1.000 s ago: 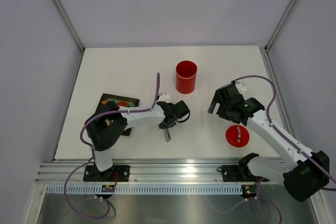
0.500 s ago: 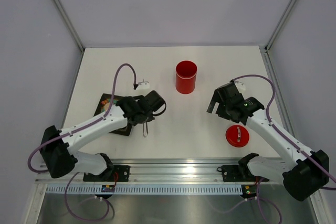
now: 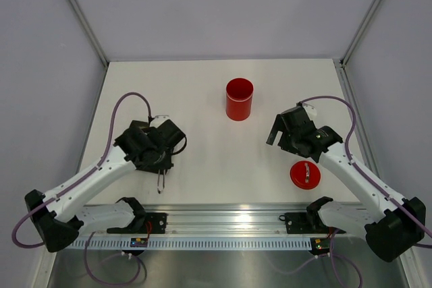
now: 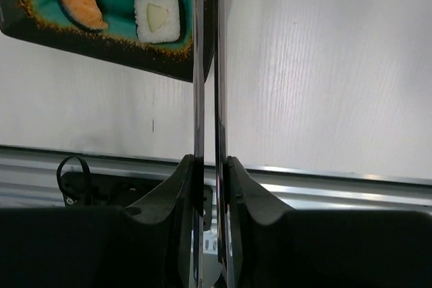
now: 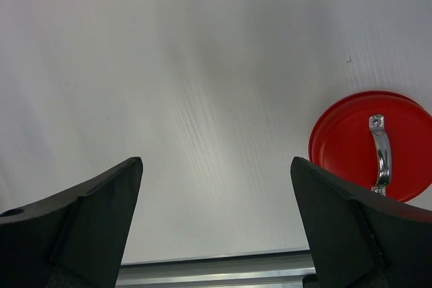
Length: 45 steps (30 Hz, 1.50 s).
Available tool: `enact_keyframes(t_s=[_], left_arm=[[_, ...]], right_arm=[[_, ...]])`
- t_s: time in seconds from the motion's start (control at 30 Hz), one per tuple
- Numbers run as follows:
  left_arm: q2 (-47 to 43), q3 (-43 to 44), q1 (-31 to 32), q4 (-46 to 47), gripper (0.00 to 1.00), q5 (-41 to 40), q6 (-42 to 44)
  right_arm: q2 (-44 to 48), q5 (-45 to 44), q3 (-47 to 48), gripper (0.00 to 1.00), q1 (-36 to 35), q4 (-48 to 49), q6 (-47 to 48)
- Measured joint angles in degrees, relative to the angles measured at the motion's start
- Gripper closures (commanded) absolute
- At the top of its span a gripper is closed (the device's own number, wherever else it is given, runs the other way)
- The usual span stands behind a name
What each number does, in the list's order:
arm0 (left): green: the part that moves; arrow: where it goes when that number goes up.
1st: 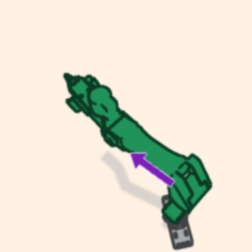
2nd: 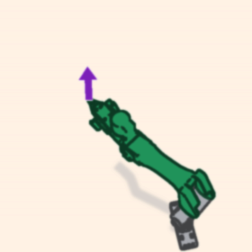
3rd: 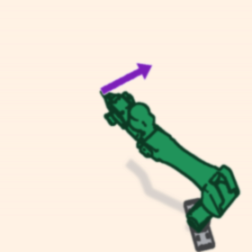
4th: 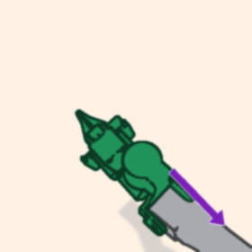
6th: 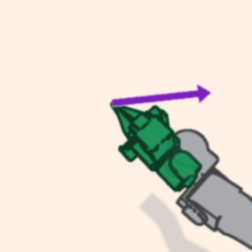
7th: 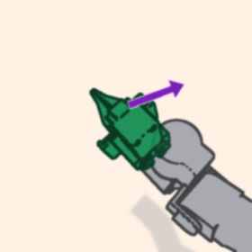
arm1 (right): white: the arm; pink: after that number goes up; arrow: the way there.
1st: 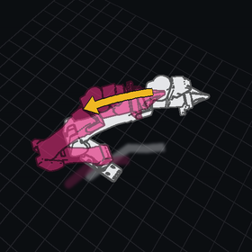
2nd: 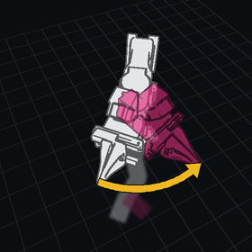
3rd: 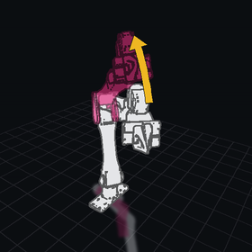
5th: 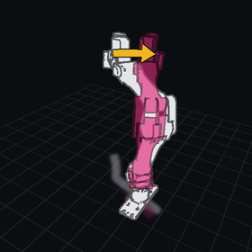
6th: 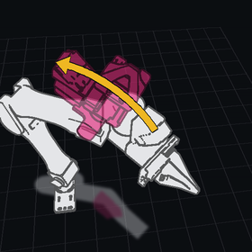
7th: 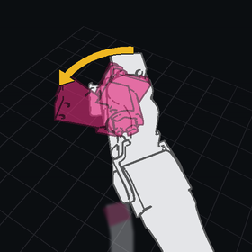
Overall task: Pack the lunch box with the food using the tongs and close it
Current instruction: Pick up the fake food from the plate.
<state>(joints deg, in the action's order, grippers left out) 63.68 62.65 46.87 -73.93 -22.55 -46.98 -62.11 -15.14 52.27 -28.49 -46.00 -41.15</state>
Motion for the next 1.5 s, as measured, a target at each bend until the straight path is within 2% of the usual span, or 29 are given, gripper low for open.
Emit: enact_keyframes(t_s=[0.13, 0.27, 0.53, 0.7, 1.23, 1.5], left_arm=[[-4.4, 0.2, 0.0, -2.5, 0.69, 1.8, -1.1], [-6.7, 0.3, 0.0, -3.5, 0.68, 2.5, -2.7], [-7.3, -0.7, -0.2, -3.9, 0.66, 5.0, -4.1], [-7.3, -2.5, -0.9, -4.0, 0.6, 5.4, -4.8], [-6.5, -2.2, -1.5, -4.0, 0.64, 1.9, -8.8], [-9.3, -0.9, -1.5, -4.0, 0.63, -0.5, -11.2]], right_arm=[[0.1, 1.1, 0.0, 0.01, 0.0, 0.8, 0.0], [0.1, 1.4, 0.0, 0.01, 0.0, 1.3, 0.0], [0.3, 1.9, 0.0, 0.01, 0.0, 1.4, 0.0], [2.1, 2.4, -0.2, 0.01, 0.0, 1.4, -0.1], [3.5, 2.6, -1.2, 0.01, 0.0, 1.6, -0.3], [3.4, 2.8, -1.3, 0.01, 0.0, 1.6, -0.3]])
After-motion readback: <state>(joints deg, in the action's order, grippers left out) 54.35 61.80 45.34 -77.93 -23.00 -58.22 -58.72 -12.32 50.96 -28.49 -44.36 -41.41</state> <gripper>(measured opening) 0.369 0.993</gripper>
